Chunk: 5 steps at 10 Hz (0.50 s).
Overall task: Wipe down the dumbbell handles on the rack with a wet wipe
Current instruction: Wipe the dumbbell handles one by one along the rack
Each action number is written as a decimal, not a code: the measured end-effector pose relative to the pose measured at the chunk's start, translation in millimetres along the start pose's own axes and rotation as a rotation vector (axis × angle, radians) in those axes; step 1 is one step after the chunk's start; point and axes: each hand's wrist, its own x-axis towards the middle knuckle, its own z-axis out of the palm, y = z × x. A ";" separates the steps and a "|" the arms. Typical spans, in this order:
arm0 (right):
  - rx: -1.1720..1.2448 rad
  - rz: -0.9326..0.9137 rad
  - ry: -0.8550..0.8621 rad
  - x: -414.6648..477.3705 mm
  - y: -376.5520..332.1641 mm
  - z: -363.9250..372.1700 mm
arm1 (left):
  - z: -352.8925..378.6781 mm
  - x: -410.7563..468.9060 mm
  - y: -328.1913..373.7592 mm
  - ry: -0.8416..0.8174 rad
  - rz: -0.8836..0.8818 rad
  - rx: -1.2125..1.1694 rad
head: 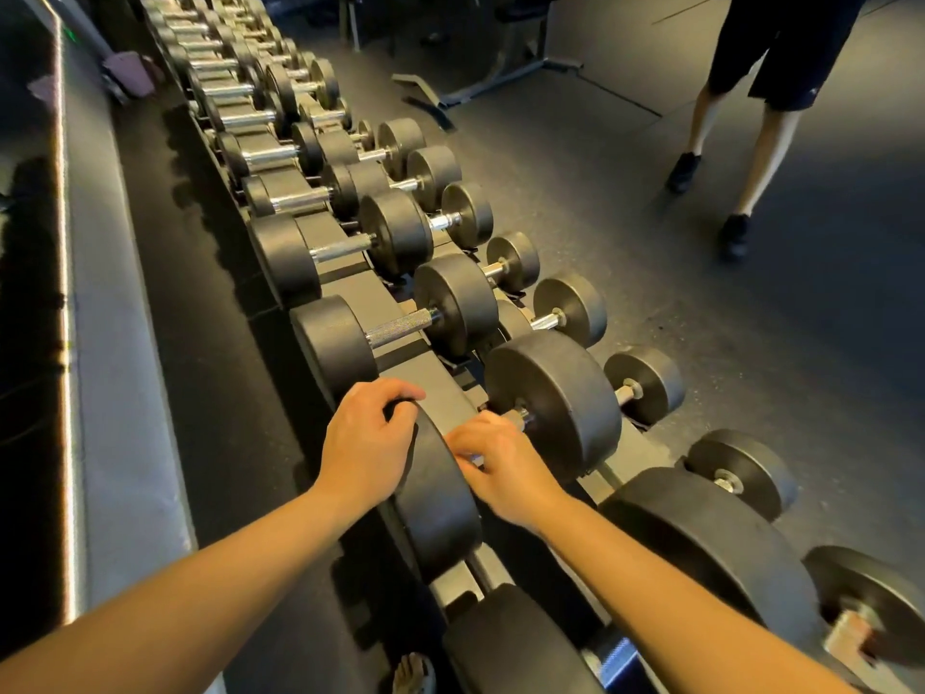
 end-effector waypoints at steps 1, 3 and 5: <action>-0.184 0.049 0.151 -3.9 -2.8 7.6 | -0.6 0.8 -0.6 -0.005 -0.003 0.001; 0.284 -0.511 -0.069 0.4 57.4 2.5 | 0.0 -0.3 0.8 -0.013 -0.015 -0.010; 1.124 1.155 0.643 -32.5 6.2 39.2 | 0.0 -1.7 1.5 -0.010 -0.020 -0.023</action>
